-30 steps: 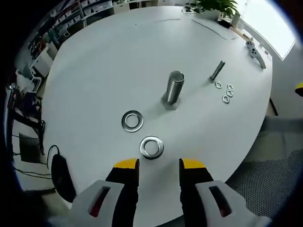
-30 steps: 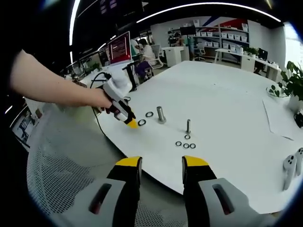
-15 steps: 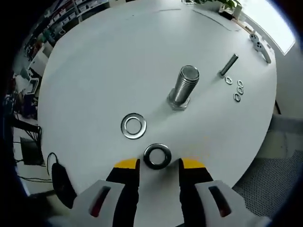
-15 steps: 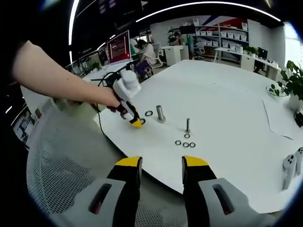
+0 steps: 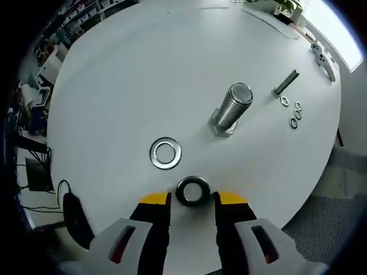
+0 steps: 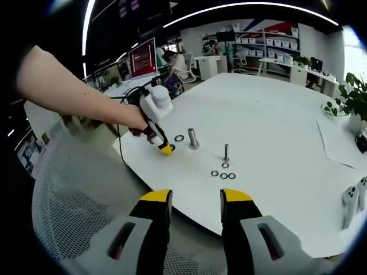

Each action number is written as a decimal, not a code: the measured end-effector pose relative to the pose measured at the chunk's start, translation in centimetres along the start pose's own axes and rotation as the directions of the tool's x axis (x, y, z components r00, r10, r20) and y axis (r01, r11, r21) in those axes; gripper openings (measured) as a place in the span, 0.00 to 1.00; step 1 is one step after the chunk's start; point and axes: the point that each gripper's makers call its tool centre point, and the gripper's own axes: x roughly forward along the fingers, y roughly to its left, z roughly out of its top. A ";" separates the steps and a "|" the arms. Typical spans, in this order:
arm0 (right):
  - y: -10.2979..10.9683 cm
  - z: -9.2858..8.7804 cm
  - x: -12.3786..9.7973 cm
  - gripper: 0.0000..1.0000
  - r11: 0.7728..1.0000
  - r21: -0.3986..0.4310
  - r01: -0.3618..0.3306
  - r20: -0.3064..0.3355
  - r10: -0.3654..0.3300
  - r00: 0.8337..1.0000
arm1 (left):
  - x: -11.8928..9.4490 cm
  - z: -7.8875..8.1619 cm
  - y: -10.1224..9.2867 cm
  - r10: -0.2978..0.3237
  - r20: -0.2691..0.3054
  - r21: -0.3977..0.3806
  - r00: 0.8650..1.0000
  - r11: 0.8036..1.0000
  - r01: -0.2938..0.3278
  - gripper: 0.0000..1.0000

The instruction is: Place the washer onto the threaded stud by aligning its center hole with the stud, sliding it down to the base, and recovering from edge contact or off-axis alignment until the washer reaches the visible bottom stop.

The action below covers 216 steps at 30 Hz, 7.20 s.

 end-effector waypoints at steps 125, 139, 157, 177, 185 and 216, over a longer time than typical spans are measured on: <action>0.1 -0.1 0.1 0.35 1.000 -0.008 -0.006 -0.008 0.006 1.000 | -6.2 7.0 -2.3 -0.094 0.031 0.299 0.995 0.951 0.081 0.19; -0.1 -0.1 0.0 0.35 1.000 -0.010 0.000 -0.007 0.000 1.000 | -5.6 8.8 -3.5 -0.110 0.035 0.341 0.993 0.936 0.092 0.19; -0.2 -0.1 0.0 0.35 1.000 -0.006 0.005 -0.007 -0.005 1.000 | -4.4 9.0 -4.0 -0.104 0.001 0.379 0.995 0.920 0.096 0.19; -0.3 -0.3 0.1 0.34 1.000 -0.002 0.012 -0.018 -0.013 1.000 | -1.3 7.6 -4.9 -0.063 -0.038 0.418 0.997 0.906 0.073 0.19; -0.4 -0.4 0.1 0.34 1.000 -0.002 0.014 -0.022 -0.014 1.000 | -0.7 7.5 -4.8 -0.051 -0.037 0.431 0.998 0.900 0.062 0.19; -0.5 -0.4 0.1 0.34 1.000 0.010 0.016 -0.025 -0.016 1.000 | -1.8 6.0 -3.1 -0.072 0.027 0.408 0.997 0.911 0.055 0.24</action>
